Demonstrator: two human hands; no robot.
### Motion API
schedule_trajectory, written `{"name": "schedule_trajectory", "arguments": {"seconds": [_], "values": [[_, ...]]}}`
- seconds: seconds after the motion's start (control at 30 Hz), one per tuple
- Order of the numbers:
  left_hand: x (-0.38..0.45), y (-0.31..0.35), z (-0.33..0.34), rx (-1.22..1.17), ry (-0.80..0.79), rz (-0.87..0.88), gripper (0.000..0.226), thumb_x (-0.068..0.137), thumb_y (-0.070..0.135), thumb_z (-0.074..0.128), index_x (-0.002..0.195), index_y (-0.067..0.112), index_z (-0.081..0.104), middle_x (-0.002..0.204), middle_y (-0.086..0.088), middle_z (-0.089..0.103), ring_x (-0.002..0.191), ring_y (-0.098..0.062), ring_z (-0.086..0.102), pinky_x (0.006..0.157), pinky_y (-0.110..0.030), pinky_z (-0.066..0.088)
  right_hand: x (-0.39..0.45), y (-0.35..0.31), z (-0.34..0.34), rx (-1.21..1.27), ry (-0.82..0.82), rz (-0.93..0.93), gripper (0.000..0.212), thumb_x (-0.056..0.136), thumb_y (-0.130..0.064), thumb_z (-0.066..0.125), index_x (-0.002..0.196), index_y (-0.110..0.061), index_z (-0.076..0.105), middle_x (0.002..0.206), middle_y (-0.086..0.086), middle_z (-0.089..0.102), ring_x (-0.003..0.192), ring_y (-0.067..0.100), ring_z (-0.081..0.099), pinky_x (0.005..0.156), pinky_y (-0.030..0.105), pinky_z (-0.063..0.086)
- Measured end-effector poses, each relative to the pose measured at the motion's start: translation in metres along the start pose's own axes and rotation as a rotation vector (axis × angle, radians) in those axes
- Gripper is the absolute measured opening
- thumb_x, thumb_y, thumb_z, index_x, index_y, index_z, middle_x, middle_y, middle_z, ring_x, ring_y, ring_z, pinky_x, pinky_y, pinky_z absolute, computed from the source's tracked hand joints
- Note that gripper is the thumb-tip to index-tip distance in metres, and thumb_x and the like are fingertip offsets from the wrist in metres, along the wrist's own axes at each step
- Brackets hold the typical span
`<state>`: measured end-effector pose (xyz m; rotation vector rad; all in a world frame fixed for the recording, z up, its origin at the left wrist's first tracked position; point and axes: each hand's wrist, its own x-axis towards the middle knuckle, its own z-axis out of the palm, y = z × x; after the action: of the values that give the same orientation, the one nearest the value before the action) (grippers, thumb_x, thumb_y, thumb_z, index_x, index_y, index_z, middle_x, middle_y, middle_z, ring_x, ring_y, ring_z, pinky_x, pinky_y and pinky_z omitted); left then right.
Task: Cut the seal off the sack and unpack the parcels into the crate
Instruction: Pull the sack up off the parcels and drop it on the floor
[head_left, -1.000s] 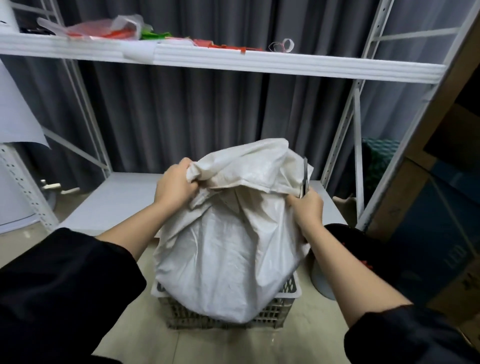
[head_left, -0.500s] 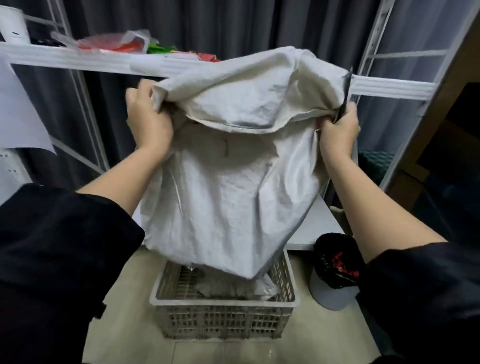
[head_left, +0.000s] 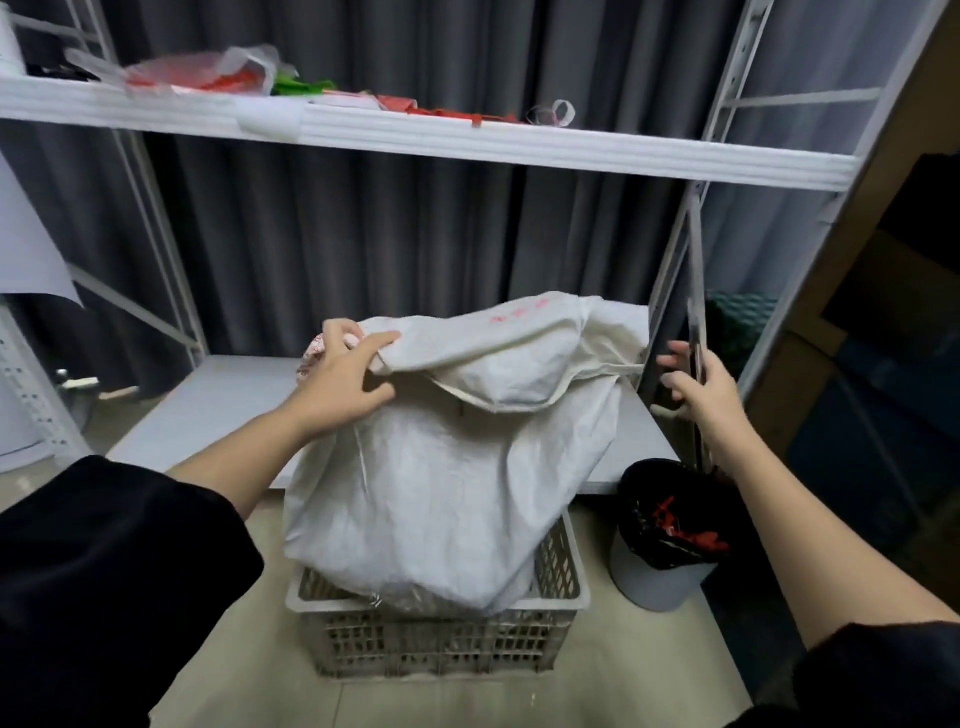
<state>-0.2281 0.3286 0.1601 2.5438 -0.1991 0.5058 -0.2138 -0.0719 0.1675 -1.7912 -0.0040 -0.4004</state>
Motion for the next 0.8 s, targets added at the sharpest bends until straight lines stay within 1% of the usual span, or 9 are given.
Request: {"name": "schedule_trajectory", "arguments": {"seconds": [0.1,0.23,0.33,0.4,0.47,0.57,0.67,0.73,0.8], "values": [[-0.009,-0.004,0.005,0.275,-0.09,0.167,0.063,0.083,0.033,0.058,0.142,0.033,0.035,0.133,-0.003,0.02,0.105,-0.018,0.042,0.096,-0.033,0.037,-0.003,-0.008,0.0,0.064,0.174,-0.109,0.012,0.086,-0.019,0.057,0.095,-0.026,0.062,0.071,-0.006,0.054,0.051,-0.002,0.045,0.053,0.021,0.036],[-0.015,-0.009,0.011,0.55,-0.075,0.458,0.071,0.073,0.025,0.071,0.138,0.021,0.044,0.125,-0.007,0.032,0.093,-0.027,0.059,0.078,-0.031,0.049,0.005,-0.049,0.035,-0.22,0.022,-0.293,0.018,0.083,-0.025,0.068,0.101,-0.023,0.065,0.103,-0.004,0.059,0.09,0.001,0.056,0.085,0.019,0.046],[-0.019,-0.016,0.017,0.625,0.018,0.608,0.074,0.057,0.012,0.078,0.127,0.014,0.054,0.113,-0.01,0.04,0.075,-0.031,0.061,0.061,-0.03,0.052,0.011,-0.066,0.057,-0.74,-0.323,-0.312,0.06,0.067,-0.05,0.077,0.121,-0.033,0.056,0.126,-0.01,0.043,0.106,0.006,0.052,0.094,0.029,0.043],[-0.023,-0.021,0.018,0.623,0.017,0.675,0.062,0.07,0.012,0.065,0.131,0.013,0.052,0.114,-0.01,0.041,0.075,-0.03,0.056,0.063,-0.032,0.052,0.015,-0.063,0.064,-0.989,-0.512,-0.28,0.091,0.06,-0.055,0.078,0.139,-0.036,0.038,0.14,-0.008,0.033,0.117,0.014,0.051,0.099,0.036,0.044],[-0.028,-0.029,0.018,0.641,0.005,0.731,0.055,0.078,0.015,0.043,0.133,0.012,0.051,0.115,-0.011,0.041,0.077,-0.028,0.05,0.066,-0.034,0.052,0.021,-0.049,0.066,-1.088,-0.604,-0.177,0.114,0.051,-0.058,0.079,0.146,-0.037,0.018,0.147,-0.004,0.027,0.124,0.021,0.049,0.102,0.04,0.043],[-0.038,-0.039,0.019,0.694,-0.01,0.823,0.055,0.079,0.019,0.039,0.13,0.007,0.054,0.114,-0.012,0.043,0.079,-0.027,0.047,0.071,-0.036,0.049,0.025,-0.02,0.072,-1.155,-0.62,-0.055,0.132,0.042,-0.062,0.08,0.148,-0.036,0.005,0.149,0.005,0.03,0.129,0.028,0.046,0.105,0.042,0.04],[-0.046,-0.036,0.019,0.677,-0.039,0.838,0.042,0.087,0.029,0.045,0.12,0.01,0.062,0.108,-0.012,0.053,0.076,-0.026,0.052,0.071,-0.037,0.047,0.015,0.011,0.084,-1.222,-0.653,0.002,0.115,0.058,-0.048,0.082,0.148,-0.019,0.016,0.14,0.01,0.048,0.124,0.029,0.051,0.1,0.037,0.043],[-0.045,-0.026,0.018,0.683,-0.032,0.786,0.034,0.091,0.035,0.044,0.104,0.015,0.068,0.092,-0.007,0.061,0.063,-0.026,0.056,0.061,-0.036,0.046,0.006,0.03,0.091,-1.242,-0.61,-0.041,0.074,0.07,-0.042,0.074,0.132,-0.016,0.044,0.123,0.008,0.062,0.11,0.029,0.059,0.086,0.034,0.048],[-0.039,-0.009,0.016,0.673,0.057,0.67,0.033,0.088,0.037,0.044,0.093,0.017,0.069,0.071,-0.003,0.063,0.049,-0.027,0.058,0.046,-0.031,0.045,-0.003,0.042,0.095,-1.232,-0.531,-0.118,0.041,0.077,-0.041,0.067,0.11,-0.017,0.058,0.112,0.007,0.066,0.102,0.029,0.061,0.075,0.033,0.045]]}}
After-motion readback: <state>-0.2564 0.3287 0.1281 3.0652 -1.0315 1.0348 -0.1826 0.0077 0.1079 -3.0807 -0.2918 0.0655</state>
